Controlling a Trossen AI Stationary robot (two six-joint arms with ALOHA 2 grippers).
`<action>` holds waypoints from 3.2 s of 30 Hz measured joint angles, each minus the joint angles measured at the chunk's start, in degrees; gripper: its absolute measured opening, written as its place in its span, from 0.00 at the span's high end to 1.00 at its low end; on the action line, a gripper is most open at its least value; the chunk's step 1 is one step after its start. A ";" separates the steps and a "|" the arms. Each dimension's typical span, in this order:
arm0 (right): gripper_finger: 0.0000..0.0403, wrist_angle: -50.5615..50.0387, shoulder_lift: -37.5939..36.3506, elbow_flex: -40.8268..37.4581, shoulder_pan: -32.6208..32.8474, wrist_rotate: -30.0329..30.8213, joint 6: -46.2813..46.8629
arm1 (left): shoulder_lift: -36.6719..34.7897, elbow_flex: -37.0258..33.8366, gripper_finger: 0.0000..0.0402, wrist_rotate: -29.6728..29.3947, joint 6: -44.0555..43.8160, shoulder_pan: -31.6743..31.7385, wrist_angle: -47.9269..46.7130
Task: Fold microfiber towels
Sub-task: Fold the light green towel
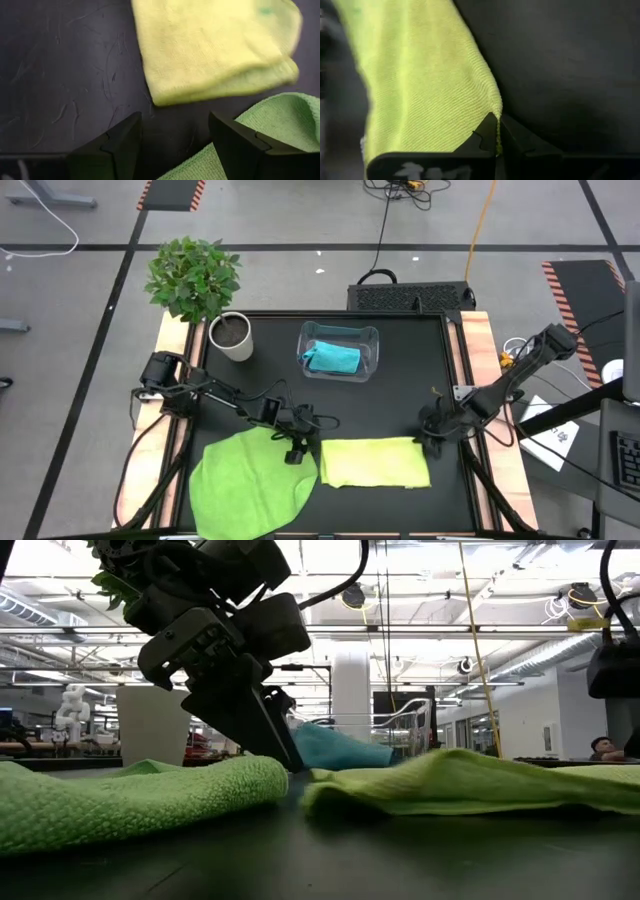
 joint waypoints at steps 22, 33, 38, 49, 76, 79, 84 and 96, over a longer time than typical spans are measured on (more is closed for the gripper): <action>0.78 19.21 -3.13 2.54 -0.99 8.40 -31.19 | -0.07 0.00 0.42 0.51 0.11 -0.75 0.44; 0.63 22.96 -1.41 2.54 -3.86 6.40 -32.82 | -0.09 0.00 0.42 0.50 2.62 -1.51 1.88; 0.63 40.47 12.57 3.20 -3.86 3.37 -40.27 | -0.15 0.00 0.42 0.51 4.31 -1.51 4.07; 0.63 35.83 41.88 19.74 -5.46 1.51 -41.49 | -0.15 0.00 0.42 0.04 4.59 -2.22 3.71; 0.69 32.37 49.26 15.10 -9.62 3.14 -26.06 | -0.15 0.00 0.42 8.15 -4.43 -2.83 4.41; 0.69 32.83 49.29 15.04 -11.26 3.00 -28.78 | 0.30 0.00 0.42 8.03 -5.45 -3.97 5.01; 0.69 32.59 47.88 14.99 -13.40 2.71 -34.08 | 3.18 0.05 0.42 8.18 -7.19 -5.31 8.50; 0.69 33.19 42.93 14.75 -13.47 -0.03 -39.66 | 2.86 0.02 0.42 2.48 -3.16 -5.89 11.87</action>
